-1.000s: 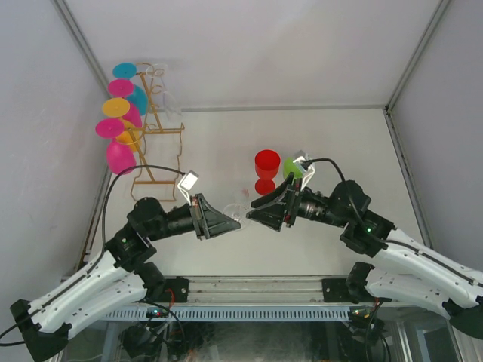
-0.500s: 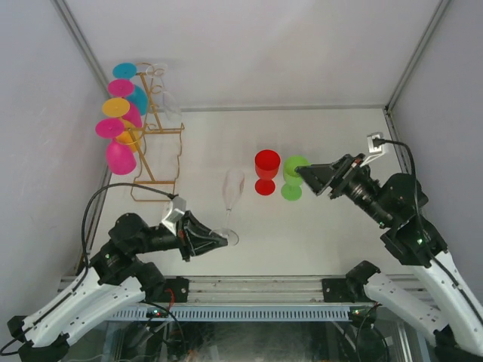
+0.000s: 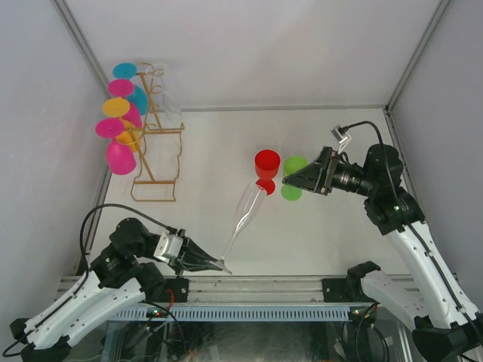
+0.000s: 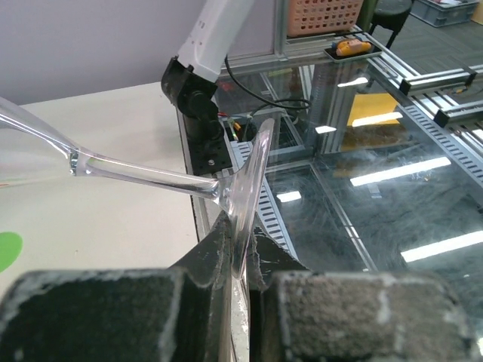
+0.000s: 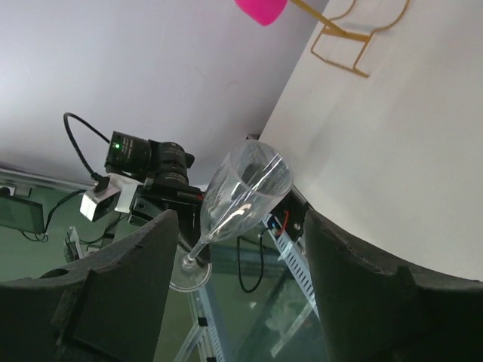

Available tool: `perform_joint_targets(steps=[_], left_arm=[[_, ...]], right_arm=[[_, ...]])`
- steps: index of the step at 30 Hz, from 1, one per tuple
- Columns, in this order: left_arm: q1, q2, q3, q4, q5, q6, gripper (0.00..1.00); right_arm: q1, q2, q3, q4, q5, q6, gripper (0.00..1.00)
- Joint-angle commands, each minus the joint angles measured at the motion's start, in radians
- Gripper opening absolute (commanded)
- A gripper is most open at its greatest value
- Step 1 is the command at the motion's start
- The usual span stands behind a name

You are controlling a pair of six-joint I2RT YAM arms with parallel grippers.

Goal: Take the wine glass off the wine glass rack
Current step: Place the wine glass at the center of the board.

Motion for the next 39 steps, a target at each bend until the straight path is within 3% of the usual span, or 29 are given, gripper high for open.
perform_joint_targets(steps=[1, 8, 10, 13, 23, 30, 39], left_arm=[[-0.005, 0.025, 0.002, 0.05, 0.079, 0.052, 0.0], [-0.005, 0.055, 0.005, 0.082, 0.112, 0.061, 0.0], [-0.007, 0.068, 0.01, 0.083, 0.12, 0.06, 0.0], [-0.007, 0.078, 0.016, 0.085, 0.134, 0.061, 0.0], [-0.007, 0.041, 0.03, 0.074, 0.133, 0.074, 0.0], [-0.007, 0.045, 0.142, -0.286, 0.063, 0.328, 0.0], [-0.007, 0.078, 0.146, -0.3, 0.018, 0.337, 0.0]], right_arm=[[-0.005, 0.04, 0.008, 0.035, -0.084, -0.044, 0.67], [0.006, 0.147, 0.011, 0.066, -0.192, -0.061, 0.62], [0.025, 0.169, 0.005, 0.145, -0.267, -0.008, 0.57], [0.072, 0.189, -0.021, 0.288, -0.334, 0.08, 0.57], [0.17, 0.271, 0.043, 0.146, -0.445, -0.057, 0.55], [0.226, 0.29, 0.062, 0.143, -0.469, -0.061, 0.49], [0.279, 0.312, 0.063, 0.198, -0.513, -0.014, 0.4]])
